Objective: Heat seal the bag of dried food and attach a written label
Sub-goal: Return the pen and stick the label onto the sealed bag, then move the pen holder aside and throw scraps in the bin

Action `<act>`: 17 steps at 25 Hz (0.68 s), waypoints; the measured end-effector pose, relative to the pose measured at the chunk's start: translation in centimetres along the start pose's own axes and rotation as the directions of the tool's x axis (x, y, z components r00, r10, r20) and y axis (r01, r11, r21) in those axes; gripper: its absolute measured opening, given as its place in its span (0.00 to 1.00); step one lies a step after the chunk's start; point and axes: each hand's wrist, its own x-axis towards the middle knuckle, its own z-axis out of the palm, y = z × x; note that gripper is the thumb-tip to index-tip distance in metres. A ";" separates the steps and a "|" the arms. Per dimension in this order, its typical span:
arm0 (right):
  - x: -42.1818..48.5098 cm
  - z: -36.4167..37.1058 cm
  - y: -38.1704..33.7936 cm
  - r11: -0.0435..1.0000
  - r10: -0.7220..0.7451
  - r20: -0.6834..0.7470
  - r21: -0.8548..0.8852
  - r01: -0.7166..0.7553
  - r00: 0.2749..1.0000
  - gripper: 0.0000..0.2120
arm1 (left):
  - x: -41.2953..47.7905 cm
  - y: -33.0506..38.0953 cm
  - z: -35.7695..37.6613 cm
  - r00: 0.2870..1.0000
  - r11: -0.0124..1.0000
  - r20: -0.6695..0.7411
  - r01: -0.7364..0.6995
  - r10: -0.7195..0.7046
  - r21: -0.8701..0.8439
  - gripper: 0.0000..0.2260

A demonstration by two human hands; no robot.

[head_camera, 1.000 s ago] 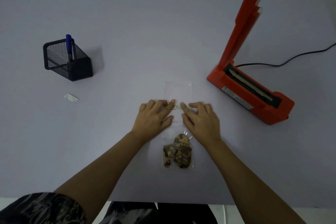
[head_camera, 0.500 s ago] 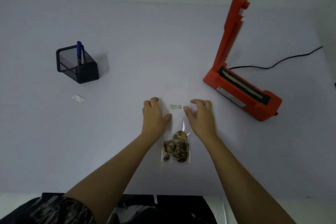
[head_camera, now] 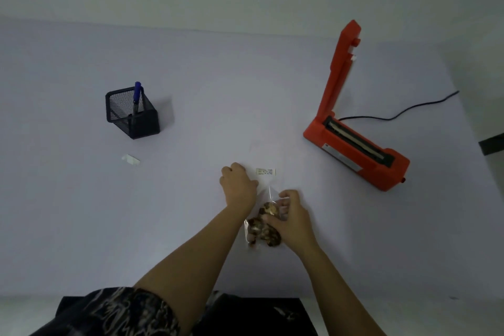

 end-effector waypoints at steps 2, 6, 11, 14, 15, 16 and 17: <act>0.1 0.1 -0.4 0.997 -0.070 0.002 -0.022 0.070 0.998 0.24 | 0.3 -0.1 -0.1 0.999 1.000 -0.037 0.004 -0.005 -0.028 0.20; 1.0 0.3 -1.5 0.987 -0.154 0.006 -0.046 0.154 0.988 0.23 | 1.7 -0.7 -1.4 0.997 0.974 0.032 0.081 -0.076 -0.210 0.24; 4.8 1.4 -5.0 0.978 -0.193 -0.052 0.070 0.196 0.980 0.23 | 6.4 -0.9 -5.5 0.980 0.776 0.183 0.172 -0.074 -0.607 0.10; 8.5 2.9 -8.3 0.972 -0.175 -0.116 0.137 0.190 0.978 0.24 | 10.0 1.1 -8.8 0.998 0.828 0.060 0.005 0.035 -0.561 0.04; 10.1 3.4 -9.6 0.968 -0.173 -0.132 0.163 0.194 0.976 0.24 | 11.6 2.2 -9.9 0.997 0.831 0.027 -0.041 0.068 -0.555 0.03; 11.9 3.9 -10.8 0.961 -0.169 -0.151 0.192 0.197 0.974 0.24 | 13.4 3.3 -10.9 0.995 0.831 0.007 -0.075 0.095 -0.551 0.03; 13.7 4.2 -12.2 0.954 -0.162 -0.169 0.224 0.198 0.972 0.24 | 15.3 4.5 -11.9 0.994 0.826 -0.001 -0.095 0.113 -0.555 0.03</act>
